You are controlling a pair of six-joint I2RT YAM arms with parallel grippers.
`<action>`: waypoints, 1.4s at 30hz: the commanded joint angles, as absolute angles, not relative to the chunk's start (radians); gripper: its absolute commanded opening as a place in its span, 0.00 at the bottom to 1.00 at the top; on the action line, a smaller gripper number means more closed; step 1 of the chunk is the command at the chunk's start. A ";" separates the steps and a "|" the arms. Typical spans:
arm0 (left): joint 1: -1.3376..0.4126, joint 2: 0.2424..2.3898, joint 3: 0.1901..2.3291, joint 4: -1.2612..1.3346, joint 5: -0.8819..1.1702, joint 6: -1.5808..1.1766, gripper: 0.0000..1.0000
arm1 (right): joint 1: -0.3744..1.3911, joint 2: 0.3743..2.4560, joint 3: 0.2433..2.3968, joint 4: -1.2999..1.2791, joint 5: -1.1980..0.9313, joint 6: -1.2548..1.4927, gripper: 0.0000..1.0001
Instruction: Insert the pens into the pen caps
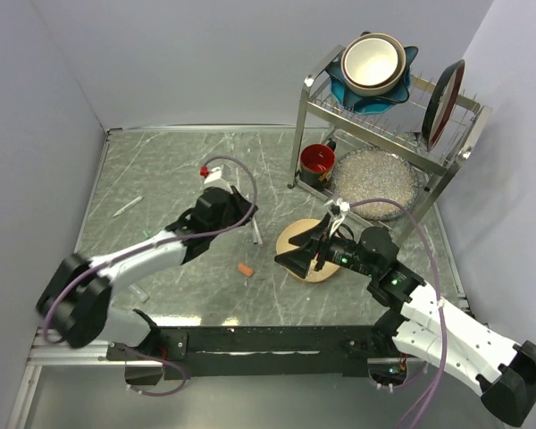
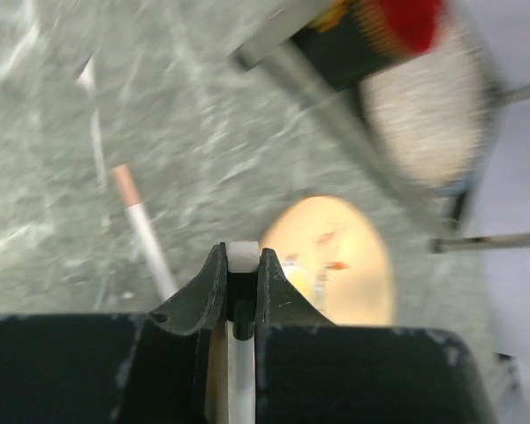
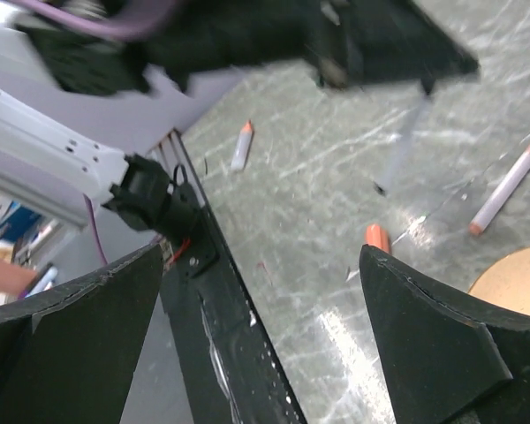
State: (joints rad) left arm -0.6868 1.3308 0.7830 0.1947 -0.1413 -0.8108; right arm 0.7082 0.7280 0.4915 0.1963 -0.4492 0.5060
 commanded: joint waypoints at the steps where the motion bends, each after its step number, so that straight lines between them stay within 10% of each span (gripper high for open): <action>1: -0.664 1.475 0.877 0.138 -0.181 -0.836 0.01 | 0.709 0.698 0.492 0.186 -0.393 0.517 1.00; 21: -0.634 1.810 1.006 0.026 -0.288 -0.916 0.11 | 0.709 0.611 0.468 0.124 -0.339 0.472 1.00; 42: -0.620 1.657 1.100 -0.190 -0.423 -0.943 0.59 | 0.709 0.569 0.476 0.103 -0.333 0.477 1.00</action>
